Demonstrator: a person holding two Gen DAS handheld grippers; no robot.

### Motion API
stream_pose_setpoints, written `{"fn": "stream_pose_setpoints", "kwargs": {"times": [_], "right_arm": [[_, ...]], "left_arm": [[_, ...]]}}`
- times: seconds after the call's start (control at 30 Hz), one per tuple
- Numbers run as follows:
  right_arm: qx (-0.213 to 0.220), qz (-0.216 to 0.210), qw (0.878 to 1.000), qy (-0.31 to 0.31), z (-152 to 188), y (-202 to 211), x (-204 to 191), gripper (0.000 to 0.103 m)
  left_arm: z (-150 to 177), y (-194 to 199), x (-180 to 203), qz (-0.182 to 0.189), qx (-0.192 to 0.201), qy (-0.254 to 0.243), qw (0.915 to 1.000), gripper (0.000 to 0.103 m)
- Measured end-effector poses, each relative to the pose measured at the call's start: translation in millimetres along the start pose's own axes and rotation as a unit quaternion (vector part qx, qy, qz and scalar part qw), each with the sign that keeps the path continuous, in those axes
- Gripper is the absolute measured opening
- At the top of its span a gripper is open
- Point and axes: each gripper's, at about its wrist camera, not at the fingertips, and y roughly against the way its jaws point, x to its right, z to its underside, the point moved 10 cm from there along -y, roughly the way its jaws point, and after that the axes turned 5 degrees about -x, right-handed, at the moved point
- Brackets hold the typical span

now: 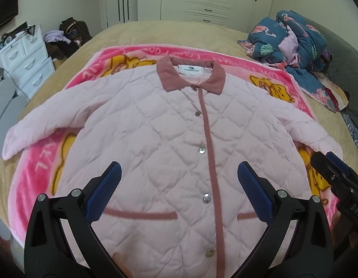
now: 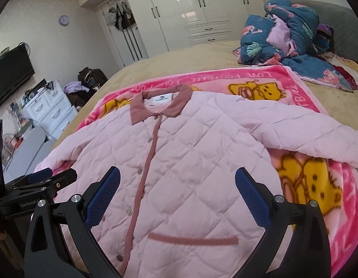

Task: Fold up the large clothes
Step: 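Grasp the jacket sleeve cuff with the right gripper and lift it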

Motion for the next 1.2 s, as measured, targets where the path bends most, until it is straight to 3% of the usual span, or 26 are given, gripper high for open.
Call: {"fn": "stream_pose_setpoints", "kwargs": {"times": [0.37,0.67,1.2], "right_arm": [[0.018,0.038,0.998,-0.054,-38.6,-12.8,62.4,0.099],[0.023,0.083,0.990,-0.111,-48.8,-19.2,134.4,0.099],[0.021,0.172,0.956,-0.238,-25.1,-15.8,285.0,0.099]], "left_arm": [[-35.7,-25.4,26.3,0.011,-0.004,-0.012,0.9999,0.094],[-58.7,-47.8,40.9,0.013,-0.010,-0.014,0.9998,0.094],[-60.0,-85.7,73.2,0.014,-0.038,-0.034,0.9986,0.094]]}}
